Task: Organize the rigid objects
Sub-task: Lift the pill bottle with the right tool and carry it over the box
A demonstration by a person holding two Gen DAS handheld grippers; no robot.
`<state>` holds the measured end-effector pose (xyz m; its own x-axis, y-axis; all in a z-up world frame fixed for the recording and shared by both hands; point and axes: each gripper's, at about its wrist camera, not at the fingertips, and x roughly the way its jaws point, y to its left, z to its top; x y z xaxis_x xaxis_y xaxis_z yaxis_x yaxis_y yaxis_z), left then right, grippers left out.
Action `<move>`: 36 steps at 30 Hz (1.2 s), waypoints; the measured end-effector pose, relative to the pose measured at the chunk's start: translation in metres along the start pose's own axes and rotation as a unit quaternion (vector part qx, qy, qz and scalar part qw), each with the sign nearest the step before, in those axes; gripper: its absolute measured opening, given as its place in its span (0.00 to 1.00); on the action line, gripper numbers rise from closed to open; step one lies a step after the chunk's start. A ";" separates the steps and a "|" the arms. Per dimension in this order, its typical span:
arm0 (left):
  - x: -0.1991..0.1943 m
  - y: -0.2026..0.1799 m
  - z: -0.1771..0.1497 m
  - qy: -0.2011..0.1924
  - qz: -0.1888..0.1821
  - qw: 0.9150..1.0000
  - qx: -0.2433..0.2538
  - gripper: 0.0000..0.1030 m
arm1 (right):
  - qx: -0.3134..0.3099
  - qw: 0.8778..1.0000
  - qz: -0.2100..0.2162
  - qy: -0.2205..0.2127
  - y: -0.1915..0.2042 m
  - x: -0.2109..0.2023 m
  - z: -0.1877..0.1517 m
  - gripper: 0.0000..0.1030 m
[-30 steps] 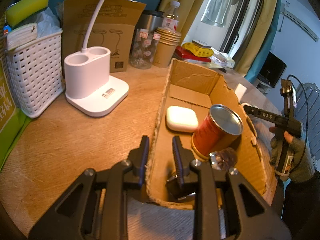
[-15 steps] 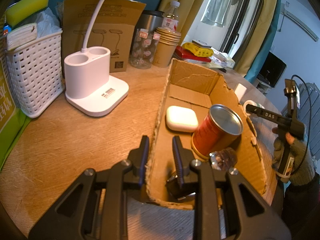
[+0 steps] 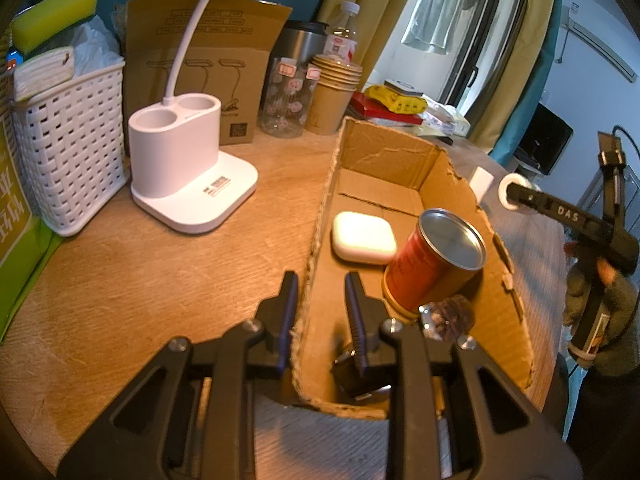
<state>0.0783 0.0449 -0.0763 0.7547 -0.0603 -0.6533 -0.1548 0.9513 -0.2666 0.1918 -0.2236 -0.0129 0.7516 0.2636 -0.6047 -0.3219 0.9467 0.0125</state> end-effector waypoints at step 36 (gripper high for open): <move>0.000 0.000 0.000 0.000 0.000 1.000 0.000 0.25 | -0.116 0.989 0.093 -0.009 0.131 -0.002 0.013 0.78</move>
<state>0.0782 0.0449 -0.0762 0.7549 -0.0602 -0.6531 -0.1549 0.9513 -0.2667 0.1554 -0.0978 0.0005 0.6762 0.4349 -0.5946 -0.5782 0.8135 -0.0625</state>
